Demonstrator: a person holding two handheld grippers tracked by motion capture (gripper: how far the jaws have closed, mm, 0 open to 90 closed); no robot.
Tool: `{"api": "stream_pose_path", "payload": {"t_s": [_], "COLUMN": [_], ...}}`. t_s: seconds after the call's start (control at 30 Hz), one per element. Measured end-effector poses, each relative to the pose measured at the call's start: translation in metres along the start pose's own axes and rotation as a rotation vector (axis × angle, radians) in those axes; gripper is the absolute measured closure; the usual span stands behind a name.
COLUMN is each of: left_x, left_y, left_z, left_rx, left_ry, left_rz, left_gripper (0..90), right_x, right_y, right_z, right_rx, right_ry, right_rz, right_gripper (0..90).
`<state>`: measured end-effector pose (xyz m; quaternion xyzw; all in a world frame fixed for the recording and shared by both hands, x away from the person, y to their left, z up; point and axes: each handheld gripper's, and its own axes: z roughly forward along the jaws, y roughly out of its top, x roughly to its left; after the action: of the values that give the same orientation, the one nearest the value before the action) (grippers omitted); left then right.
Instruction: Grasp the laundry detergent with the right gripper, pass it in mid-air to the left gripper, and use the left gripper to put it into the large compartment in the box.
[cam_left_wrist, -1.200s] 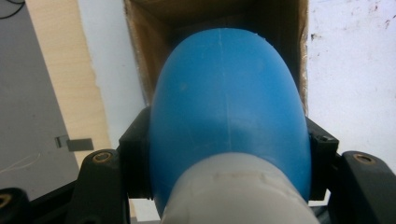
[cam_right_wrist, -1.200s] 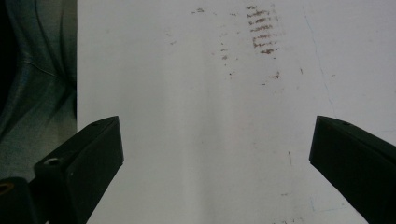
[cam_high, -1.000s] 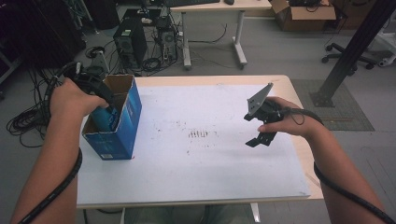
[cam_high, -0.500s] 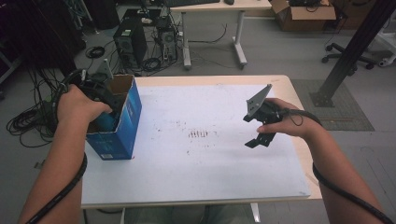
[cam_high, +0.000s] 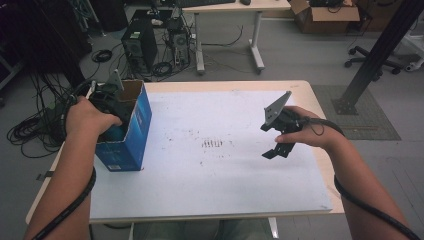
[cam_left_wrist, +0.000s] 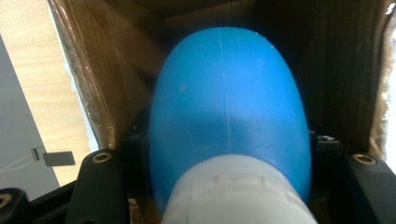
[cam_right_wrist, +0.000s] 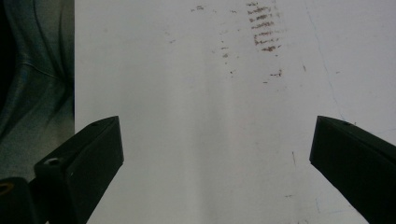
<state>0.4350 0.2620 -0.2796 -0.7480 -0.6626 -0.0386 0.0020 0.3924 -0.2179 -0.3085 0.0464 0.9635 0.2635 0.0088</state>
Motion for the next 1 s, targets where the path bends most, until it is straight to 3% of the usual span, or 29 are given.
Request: {"api": "stream_pose_path", "payload": {"t_s": [1.0], "left_x": [-0.0005], "left_y": [0.0028], "left_z": [0.0061], "left_rx": [0.027], "left_ry": [0.006], "left_rz": [-0.003], "left_gripper": [37.5], "right_x": [-0.0012], "right_y": [-0.0039], "right_z": [0.0026], "right_rx": [-0.007], "right_ry": [0.0], "right_rz": [0.017], "right_gripper": [2.7]}}
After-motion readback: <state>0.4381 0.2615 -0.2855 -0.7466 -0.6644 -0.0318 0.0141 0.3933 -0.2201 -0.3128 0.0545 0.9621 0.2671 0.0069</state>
